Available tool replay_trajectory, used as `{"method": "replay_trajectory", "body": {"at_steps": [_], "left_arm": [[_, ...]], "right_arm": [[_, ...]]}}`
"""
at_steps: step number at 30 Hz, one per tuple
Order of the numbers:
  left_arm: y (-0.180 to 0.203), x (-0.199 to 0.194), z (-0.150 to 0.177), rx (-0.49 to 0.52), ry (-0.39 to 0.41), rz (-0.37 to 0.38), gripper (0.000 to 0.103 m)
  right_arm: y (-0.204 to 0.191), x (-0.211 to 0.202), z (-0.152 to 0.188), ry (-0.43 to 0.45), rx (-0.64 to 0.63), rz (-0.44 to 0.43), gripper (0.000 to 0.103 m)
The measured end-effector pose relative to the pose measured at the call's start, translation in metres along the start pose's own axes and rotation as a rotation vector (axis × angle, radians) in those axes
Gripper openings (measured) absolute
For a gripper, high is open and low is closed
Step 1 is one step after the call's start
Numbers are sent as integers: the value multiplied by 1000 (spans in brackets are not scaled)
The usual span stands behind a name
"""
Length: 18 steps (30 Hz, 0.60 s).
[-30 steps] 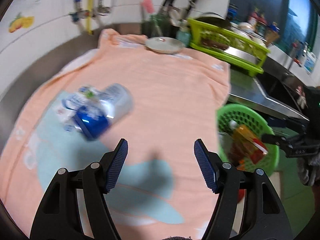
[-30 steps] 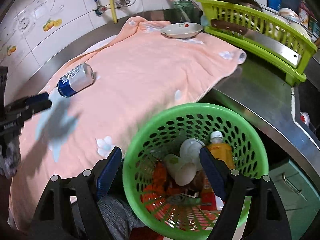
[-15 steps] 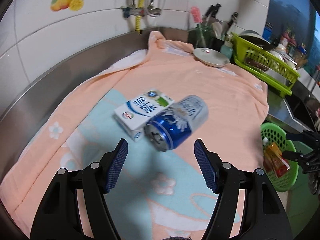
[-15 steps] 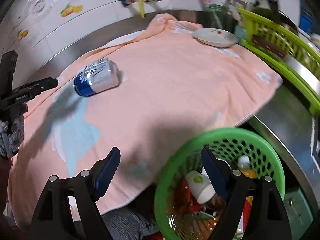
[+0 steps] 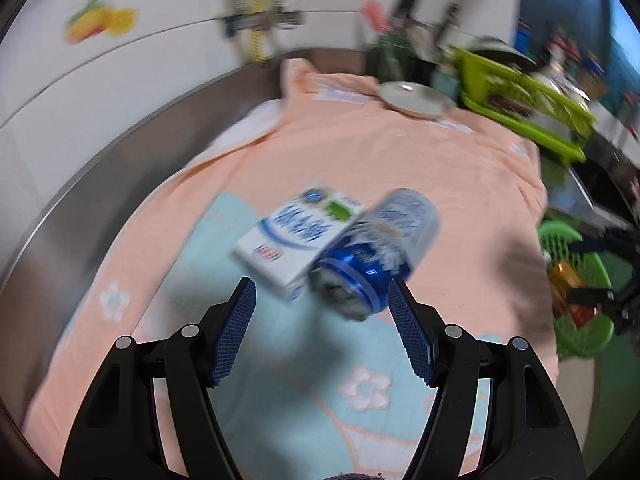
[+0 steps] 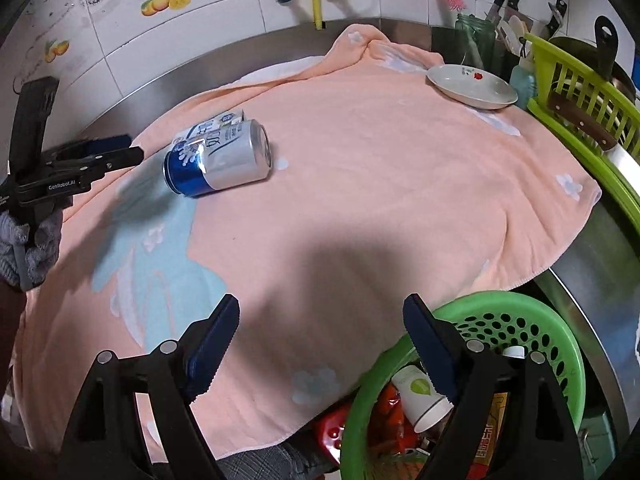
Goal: Collect trash
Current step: 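Move both tools back over the towel toward the milk can and carton, then grasp the blue-and-white milk can with the left tool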
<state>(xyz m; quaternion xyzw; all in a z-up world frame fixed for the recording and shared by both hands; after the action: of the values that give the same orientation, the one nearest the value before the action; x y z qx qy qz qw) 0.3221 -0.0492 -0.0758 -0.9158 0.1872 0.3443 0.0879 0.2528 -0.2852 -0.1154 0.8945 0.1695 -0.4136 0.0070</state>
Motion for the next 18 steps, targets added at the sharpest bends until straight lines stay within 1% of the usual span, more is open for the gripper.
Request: {"method": "replay_trajectory", "body": {"at_steps": [2,6,11,13,14,18], "left_arm": [[11,9,-6,68,-6,11,68],[26,26,-18,151,-18,32,68],[39,49,-26,232,-51,67,69],[44,57,-26,255,-77,89,72],[44,60,-26,272,-82,78,73],[51,70,-24,324,-100,86,73]], "right_arm": [[2,1,1,-3,1,2,81],[4,5,3,-15,3,-3,81],[8,12,4,-29,14,-7,81],[10,14,4,-32,19,-10,82],[11,15,5,-34,19,-9,82],[13,17,6,-36,21,-11,84]]}}
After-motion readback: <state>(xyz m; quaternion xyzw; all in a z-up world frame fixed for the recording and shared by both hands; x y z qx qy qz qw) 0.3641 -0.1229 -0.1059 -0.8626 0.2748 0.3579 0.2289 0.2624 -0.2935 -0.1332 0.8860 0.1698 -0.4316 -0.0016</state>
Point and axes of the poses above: each gripper's, at about its wrist camera, not at the fingertips, and x roughly the way its jaws point, y to its right, z to its underside, the point moved 6 cm from there along x, roughly the way its jaws point, and after that the axes turned 5 degrees about y, right-handed, at the moved point
